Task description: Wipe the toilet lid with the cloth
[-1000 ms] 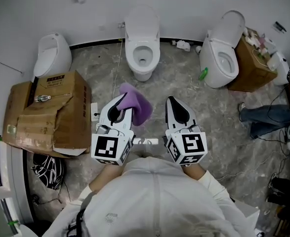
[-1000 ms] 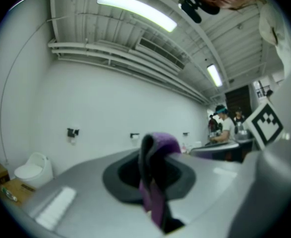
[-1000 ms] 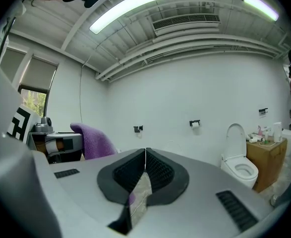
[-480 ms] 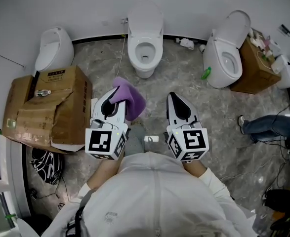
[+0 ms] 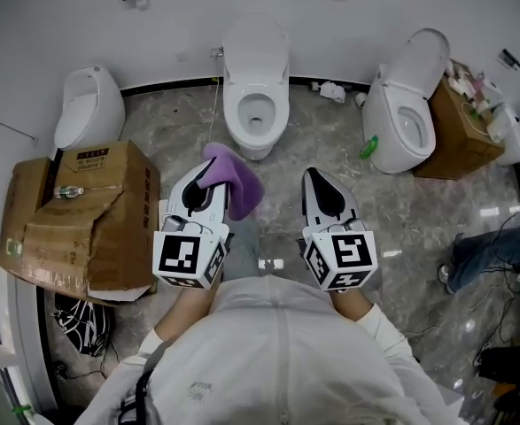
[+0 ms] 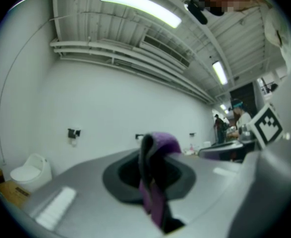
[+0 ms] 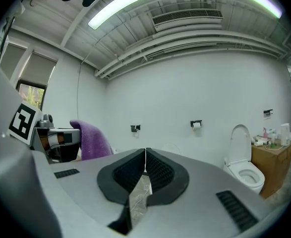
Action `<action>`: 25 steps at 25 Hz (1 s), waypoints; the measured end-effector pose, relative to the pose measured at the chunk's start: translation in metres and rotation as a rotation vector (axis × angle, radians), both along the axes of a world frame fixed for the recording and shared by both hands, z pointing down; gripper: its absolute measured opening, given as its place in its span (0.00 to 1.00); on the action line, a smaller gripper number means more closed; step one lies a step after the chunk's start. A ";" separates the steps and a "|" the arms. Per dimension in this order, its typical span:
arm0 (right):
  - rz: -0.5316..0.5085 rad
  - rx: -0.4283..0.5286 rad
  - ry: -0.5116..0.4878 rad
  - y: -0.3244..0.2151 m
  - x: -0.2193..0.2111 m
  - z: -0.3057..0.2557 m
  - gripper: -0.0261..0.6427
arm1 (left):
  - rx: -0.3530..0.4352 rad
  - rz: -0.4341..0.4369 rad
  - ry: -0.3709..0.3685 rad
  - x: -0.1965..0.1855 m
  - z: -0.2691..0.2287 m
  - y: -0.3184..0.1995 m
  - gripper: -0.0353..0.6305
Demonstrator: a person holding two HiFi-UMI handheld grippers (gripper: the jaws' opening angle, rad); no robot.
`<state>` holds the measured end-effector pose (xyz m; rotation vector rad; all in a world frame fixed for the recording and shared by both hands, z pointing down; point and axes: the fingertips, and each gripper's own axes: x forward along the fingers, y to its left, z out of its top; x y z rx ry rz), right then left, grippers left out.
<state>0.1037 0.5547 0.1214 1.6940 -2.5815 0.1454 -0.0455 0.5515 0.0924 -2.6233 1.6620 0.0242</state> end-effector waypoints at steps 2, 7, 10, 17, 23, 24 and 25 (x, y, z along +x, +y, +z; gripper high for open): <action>0.017 0.001 0.008 -0.028 0.001 0.005 0.07 | 0.000 0.007 0.006 -0.002 0.006 -0.029 0.08; 0.032 -0.011 0.009 -0.122 -0.009 0.006 0.07 | 0.002 0.033 0.007 -0.008 0.005 -0.122 0.08; 0.044 -0.030 -0.006 -0.183 -0.012 0.002 0.07 | -0.026 0.049 -0.002 -0.015 0.004 -0.180 0.08; 0.033 -0.054 0.019 -0.300 -0.035 0.006 0.07 | -0.078 0.085 -0.010 -0.033 0.015 -0.306 0.08; 0.066 -0.077 0.030 -0.365 -0.036 0.009 0.07 | -0.096 0.133 0.005 -0.034 0.024 -0.383 0.08; 0.068 -0.081 0.033 -0.372 -0.036 0.010 0.07 | -0.101 0.139 0.011 -0.034 0.026 -0.391 0.08; 0.069 -0.086 0.035 -0.378 -0.037 0.010 0.07 | -0.107 0.144 0.016 -0.033 0.028 -0.398 0.08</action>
